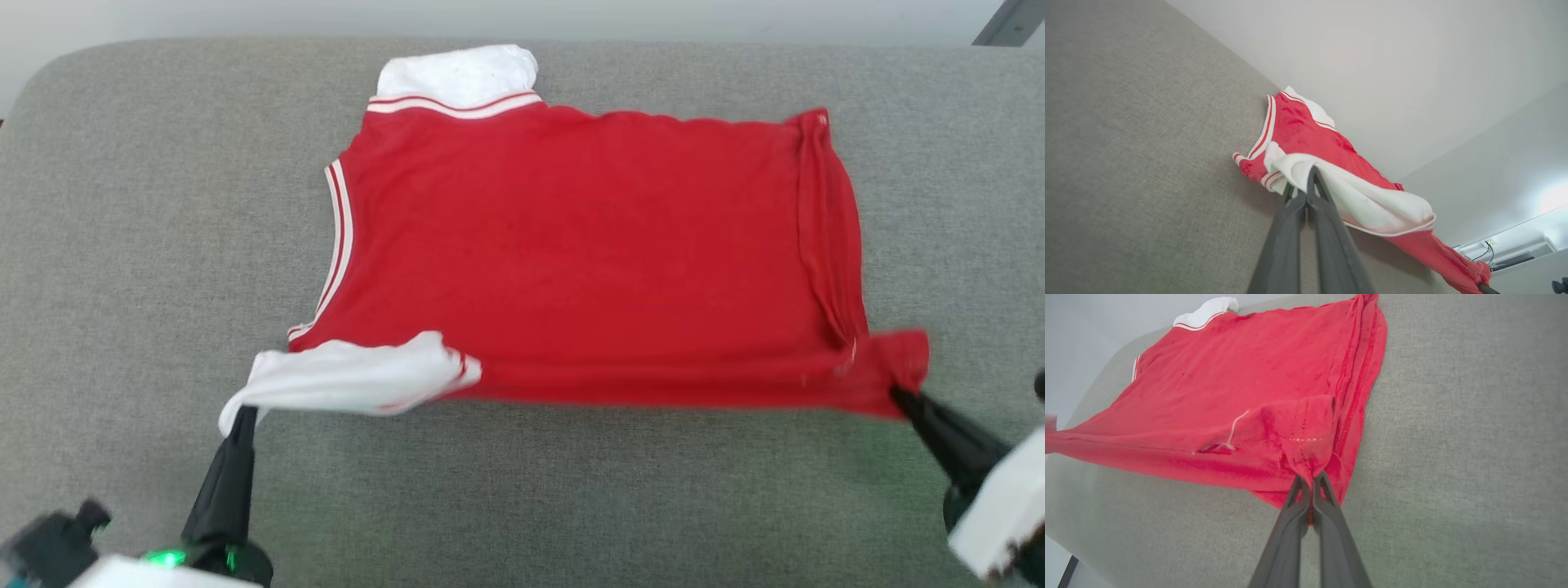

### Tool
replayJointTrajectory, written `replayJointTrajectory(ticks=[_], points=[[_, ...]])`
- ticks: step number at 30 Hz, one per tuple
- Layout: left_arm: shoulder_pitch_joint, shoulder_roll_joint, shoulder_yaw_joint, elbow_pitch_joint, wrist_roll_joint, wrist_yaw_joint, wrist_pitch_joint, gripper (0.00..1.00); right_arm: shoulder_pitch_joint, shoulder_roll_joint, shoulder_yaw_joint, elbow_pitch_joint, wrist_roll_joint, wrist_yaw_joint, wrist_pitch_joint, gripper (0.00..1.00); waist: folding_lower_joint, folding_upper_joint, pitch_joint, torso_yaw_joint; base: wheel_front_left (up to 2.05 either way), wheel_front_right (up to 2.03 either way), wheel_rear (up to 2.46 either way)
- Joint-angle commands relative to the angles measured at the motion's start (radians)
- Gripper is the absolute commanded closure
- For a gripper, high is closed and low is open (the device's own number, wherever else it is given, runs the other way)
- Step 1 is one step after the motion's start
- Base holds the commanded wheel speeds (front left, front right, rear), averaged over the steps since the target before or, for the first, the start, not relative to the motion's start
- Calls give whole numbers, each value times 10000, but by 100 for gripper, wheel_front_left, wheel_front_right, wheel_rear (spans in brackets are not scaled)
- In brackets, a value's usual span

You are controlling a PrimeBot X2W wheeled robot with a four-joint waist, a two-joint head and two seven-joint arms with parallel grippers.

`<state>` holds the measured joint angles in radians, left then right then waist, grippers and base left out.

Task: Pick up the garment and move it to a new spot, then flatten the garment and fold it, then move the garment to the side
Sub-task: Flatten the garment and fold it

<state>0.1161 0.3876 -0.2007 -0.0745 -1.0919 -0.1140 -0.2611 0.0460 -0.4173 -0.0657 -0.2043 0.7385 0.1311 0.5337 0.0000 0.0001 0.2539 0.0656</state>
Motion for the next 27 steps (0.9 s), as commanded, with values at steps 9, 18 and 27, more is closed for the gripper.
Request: replayJointTrajectory(ticks=[9,18,27], points=[[1210,-18,298,-1345,466,317,-18,100,1621,1168,-1026,-2055,-449,-9,1060,100,0,-1,216,35,0,0,0],[-954,135,-94,-1050,817,206,550,100,100,1383,-959,-1720,-698,-7,1444,100,0,-1,562,-95,0,0,0],[-4172,119,-823,1335,606,-125,1133,100,-2202,1309,-584,57,-769,-7,1219,100,0,-1,1273,-307,0,0,0]])
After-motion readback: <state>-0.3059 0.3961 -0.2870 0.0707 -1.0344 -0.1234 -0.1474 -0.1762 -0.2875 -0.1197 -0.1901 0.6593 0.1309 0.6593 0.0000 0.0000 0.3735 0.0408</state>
